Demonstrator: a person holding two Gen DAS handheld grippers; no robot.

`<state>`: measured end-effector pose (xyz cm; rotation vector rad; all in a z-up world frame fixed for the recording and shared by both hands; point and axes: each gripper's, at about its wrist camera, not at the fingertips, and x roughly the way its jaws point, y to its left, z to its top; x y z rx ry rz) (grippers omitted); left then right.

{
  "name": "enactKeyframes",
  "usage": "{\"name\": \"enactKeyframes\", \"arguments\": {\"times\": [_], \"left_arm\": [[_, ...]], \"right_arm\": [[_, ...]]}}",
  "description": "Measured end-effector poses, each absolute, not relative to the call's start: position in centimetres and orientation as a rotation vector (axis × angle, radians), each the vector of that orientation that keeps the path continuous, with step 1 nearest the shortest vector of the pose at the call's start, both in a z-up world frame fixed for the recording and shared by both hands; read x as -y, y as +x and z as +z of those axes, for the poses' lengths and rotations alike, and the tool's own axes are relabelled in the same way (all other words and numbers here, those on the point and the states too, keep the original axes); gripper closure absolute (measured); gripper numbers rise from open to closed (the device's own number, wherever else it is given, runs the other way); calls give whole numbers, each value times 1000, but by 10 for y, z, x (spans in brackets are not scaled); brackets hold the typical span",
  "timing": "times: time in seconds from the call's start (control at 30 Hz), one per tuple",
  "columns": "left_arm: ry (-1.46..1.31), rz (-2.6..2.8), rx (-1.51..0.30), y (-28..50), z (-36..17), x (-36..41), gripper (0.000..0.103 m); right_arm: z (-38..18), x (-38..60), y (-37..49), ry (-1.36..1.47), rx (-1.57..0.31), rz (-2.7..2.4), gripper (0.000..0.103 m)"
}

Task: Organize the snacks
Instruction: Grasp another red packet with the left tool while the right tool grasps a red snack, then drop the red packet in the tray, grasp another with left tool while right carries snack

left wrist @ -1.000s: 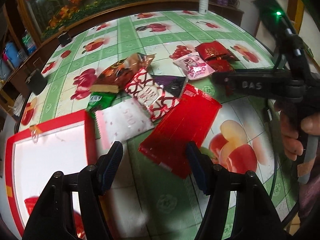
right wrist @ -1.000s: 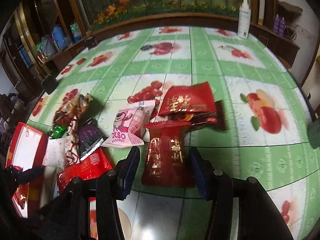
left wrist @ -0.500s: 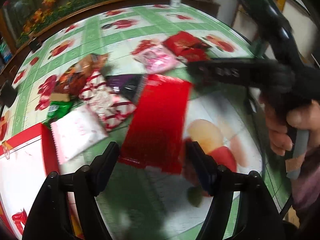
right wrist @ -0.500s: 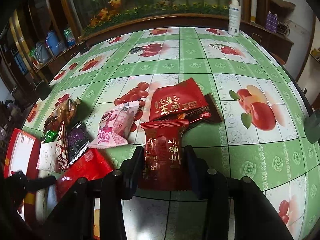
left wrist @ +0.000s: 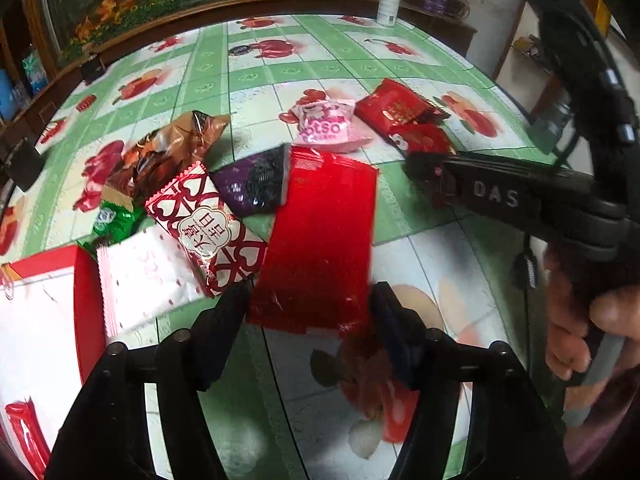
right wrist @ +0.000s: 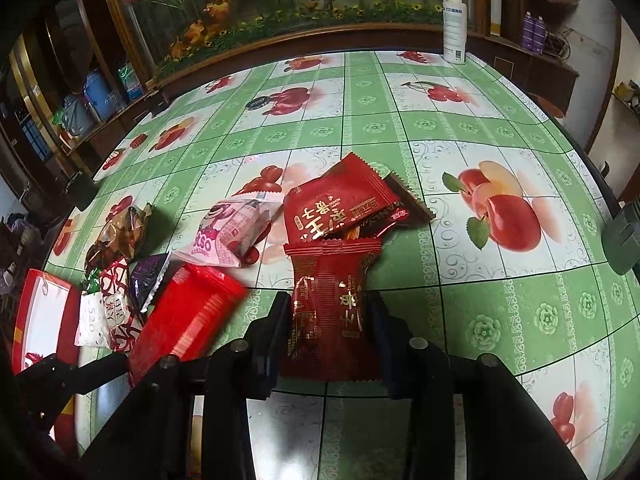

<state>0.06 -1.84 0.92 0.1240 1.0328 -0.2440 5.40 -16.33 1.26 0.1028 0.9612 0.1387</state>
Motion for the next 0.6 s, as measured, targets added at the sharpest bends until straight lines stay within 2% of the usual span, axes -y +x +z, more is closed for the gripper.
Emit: {"name": "enactKeyframes", "arguments": {"times": [0.1,0.17,0.37,0.6], "left_arm": [[128,-237,-1009,2,8,22,39],[129,-237,-989,2,8,23,47],[97,-246,-970,0,10,15,52],[97,-226,-949,-31,14,2,53]], "right_arm": [[12,164,54,101,-961,138,64],[12,165,54,105,-962,139,65],[13,167,54,115,-964,138,66],[16,168,50,143,-951,168,67]]}}
